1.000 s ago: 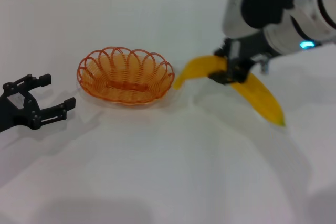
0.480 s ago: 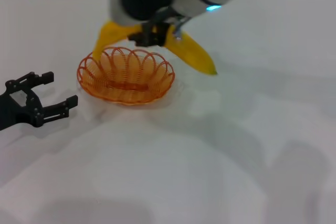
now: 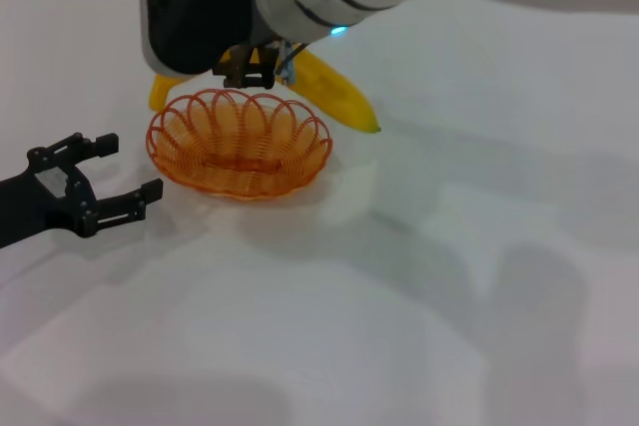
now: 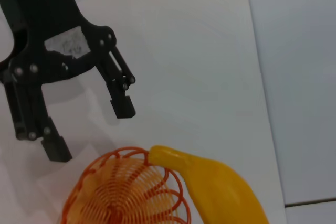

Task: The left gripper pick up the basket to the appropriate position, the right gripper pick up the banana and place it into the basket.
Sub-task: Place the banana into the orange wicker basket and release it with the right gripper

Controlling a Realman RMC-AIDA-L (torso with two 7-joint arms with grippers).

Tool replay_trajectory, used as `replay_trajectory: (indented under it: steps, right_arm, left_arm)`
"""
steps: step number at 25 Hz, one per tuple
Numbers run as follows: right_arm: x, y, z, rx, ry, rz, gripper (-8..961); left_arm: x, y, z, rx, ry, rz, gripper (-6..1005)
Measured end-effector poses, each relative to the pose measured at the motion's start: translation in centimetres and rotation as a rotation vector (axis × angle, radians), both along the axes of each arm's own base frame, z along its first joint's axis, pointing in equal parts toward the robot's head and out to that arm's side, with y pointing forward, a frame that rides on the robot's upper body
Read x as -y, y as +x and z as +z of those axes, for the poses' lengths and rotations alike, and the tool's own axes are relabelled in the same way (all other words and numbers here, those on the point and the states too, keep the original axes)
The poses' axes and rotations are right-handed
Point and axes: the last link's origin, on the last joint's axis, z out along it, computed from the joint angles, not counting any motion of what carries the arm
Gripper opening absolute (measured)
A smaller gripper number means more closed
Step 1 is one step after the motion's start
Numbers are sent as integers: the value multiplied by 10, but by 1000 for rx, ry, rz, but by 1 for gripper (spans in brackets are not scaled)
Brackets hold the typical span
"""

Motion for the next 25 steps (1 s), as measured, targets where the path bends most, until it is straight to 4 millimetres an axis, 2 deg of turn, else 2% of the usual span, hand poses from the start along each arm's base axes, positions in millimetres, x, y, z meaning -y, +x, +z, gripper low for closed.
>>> replay_trajectory:
  steps: [7, 12, 25]
  right_arm:
    - [-4, 6, -16, -7, 1, 2, 490]
    - [-5, 9, -20, -3, -8, -10, 491]
    - [0, -1, -36, 15, -19, 35, 491]
  left_arm:
    - [3, -1, -5, -5, -2, -10, 892]
    - [5, -6, -9, -5, 7, 12, 892]
    - [3, -4, -9, -4, 11, 5, 892]
